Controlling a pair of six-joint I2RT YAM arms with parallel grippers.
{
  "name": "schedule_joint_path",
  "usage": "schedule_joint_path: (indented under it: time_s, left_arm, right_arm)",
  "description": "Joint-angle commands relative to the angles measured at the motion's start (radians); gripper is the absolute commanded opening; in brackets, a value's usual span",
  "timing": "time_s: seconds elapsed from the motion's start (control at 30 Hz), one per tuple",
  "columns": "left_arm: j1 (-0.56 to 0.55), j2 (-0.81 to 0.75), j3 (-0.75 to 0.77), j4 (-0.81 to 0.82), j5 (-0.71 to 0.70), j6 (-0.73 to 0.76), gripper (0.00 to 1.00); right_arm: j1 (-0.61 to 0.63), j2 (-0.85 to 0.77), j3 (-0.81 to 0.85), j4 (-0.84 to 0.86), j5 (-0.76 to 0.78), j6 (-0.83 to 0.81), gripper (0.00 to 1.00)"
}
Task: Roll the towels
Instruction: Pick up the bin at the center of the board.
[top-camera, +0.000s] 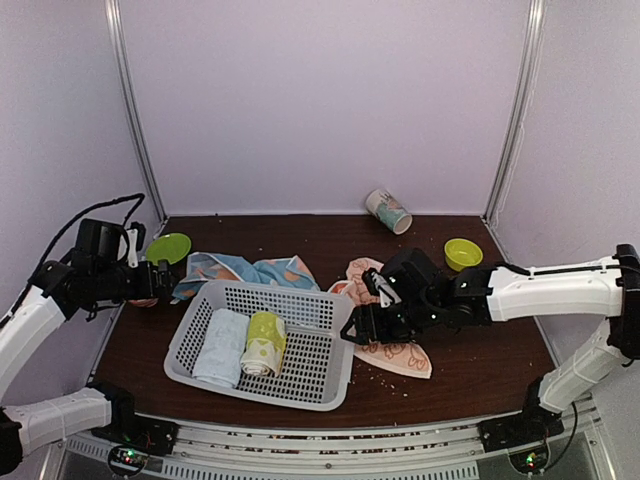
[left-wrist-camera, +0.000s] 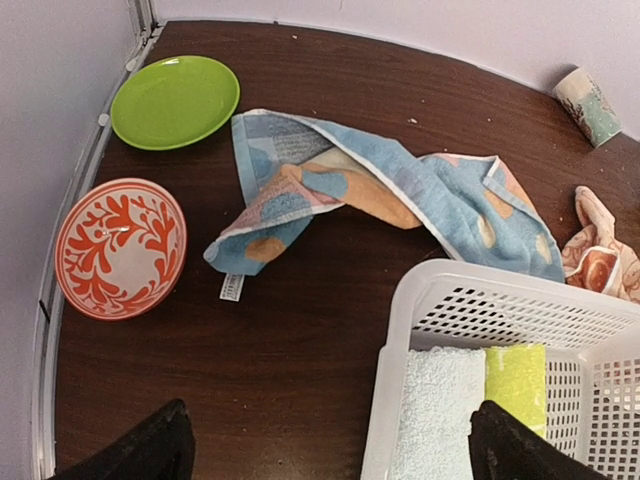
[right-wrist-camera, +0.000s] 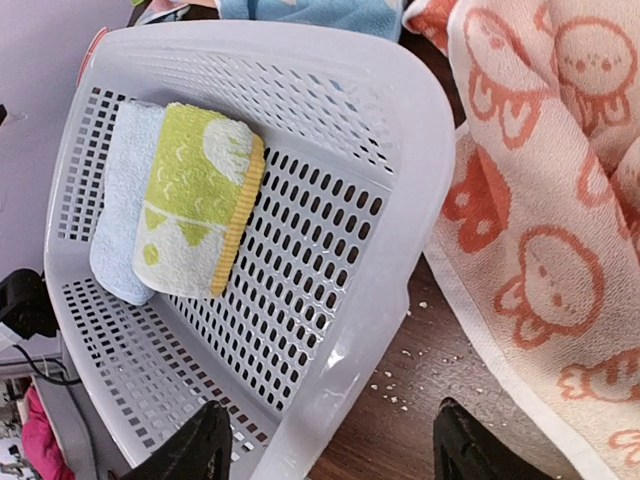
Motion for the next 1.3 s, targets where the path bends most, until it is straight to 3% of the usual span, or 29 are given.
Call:
schedule_joint_path:
  time_s: [0.0,0.3,0.5,0.6,0.97,1.27]
  left_arm:
    - [0.003,0.01,-0.016,0.024,0.01,-0.014,0.98]
    - [0.003,-0.006,-0.026,0.023,0.02,-0.003,0.98]
    - [0.004,-0.009,-0.024,0.023,0.015,-0.001,0.98]
    - [0.003,-0.006,-0.022,0.023,0.017,-0.001,0.98]
    - [0.003,-0.013,-0.026,0.023,0.012,-0.008,0.98]
    - [0.003,-0.053,-0.02,0.024,-0.034,-0.01,0.98]
  right_arm:
    - [0.024,0.047,-0.002,0.086,-0.029,0.127,0.66]
    - [0.045,0.142,0.011,0.126,-0.025,0.213,0.35]
    - [0.047,0.131,0.054,0.069,0.002,0.2,0.18]
    - [0.046,0.117,0.078,0.023,0.01,0.184,0.0]
    - [-0.013,0.008,0.217,-0.145,0.026,0.112,0.0]
    - [-0.226,0.027,0.441,-0.315,-0.039,-0.031,0.0]
